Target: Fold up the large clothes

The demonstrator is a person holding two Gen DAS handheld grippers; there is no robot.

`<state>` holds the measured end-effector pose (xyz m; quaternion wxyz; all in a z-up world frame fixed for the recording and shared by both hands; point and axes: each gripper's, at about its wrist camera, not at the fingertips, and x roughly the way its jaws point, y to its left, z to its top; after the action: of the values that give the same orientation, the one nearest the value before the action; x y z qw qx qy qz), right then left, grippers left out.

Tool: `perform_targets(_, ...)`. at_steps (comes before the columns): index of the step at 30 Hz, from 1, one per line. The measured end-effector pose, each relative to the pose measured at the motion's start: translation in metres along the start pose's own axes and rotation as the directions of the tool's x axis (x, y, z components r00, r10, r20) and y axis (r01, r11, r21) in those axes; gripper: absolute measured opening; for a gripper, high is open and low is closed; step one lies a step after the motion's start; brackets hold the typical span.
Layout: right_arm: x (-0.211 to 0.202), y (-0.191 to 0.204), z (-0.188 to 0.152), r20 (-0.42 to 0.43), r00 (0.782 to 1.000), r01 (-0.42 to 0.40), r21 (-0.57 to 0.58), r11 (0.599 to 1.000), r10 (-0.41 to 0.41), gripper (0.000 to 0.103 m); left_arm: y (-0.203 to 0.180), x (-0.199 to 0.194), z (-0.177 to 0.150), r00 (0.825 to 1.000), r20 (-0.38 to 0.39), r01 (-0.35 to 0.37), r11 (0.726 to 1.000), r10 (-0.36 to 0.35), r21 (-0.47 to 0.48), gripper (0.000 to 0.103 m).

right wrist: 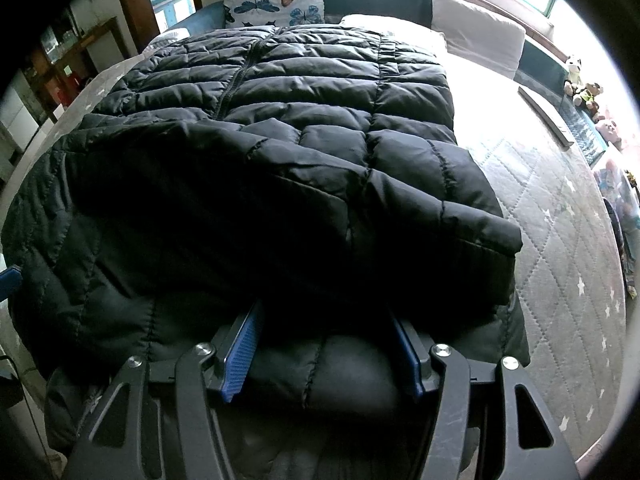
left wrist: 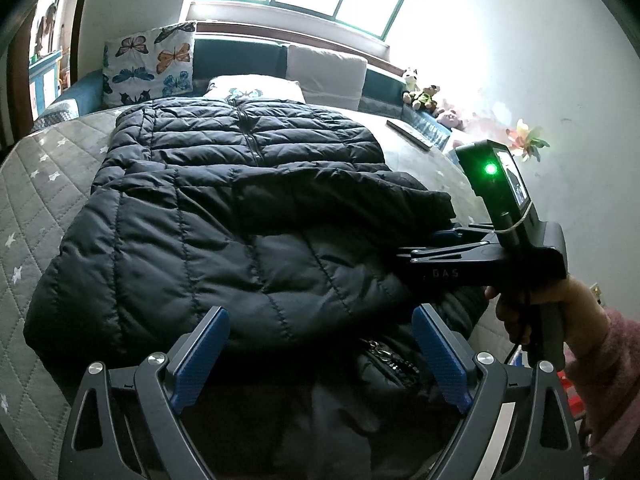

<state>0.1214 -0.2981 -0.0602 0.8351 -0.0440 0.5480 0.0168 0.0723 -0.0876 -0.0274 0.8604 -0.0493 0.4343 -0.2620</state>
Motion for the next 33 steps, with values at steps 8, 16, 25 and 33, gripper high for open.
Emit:
perform_targets(8,-0.001,-0.001,0.000,0.010,1.000,-0.013,0.004,1.000,0.013,0.066,-0.002,0.001,-0.001,1.000,-0.004,0.005,1.000,-0.005,-0.001,0.098)
perform_targets(16,-0.003,-0.004,-0.002,0.026,0.999,-0.038,0.006,0.999,0.038,0.066,-0.005,-0.003,-0.004,1.000,0.001,0.000,1.000,0.000,0.004,0.098)
perform_targets(25,-0.025,-0.002,-0.009,0.085,0.996,-0.033,-0.021,0.999,0.034,0.066,-0.010,-0.011,-0.008,1.000,0.002,-0.015,1.000,0.015,0.015,0.098)
perform_targets(33,-0.045,0.006,-0.004,0.144,0.981,-0.125,-0.035,0.992,0.128,0.066,-0.016,-0.024,-0.006,0.999,0.028,-0.026,0.999,0.025,0.023,0.099)
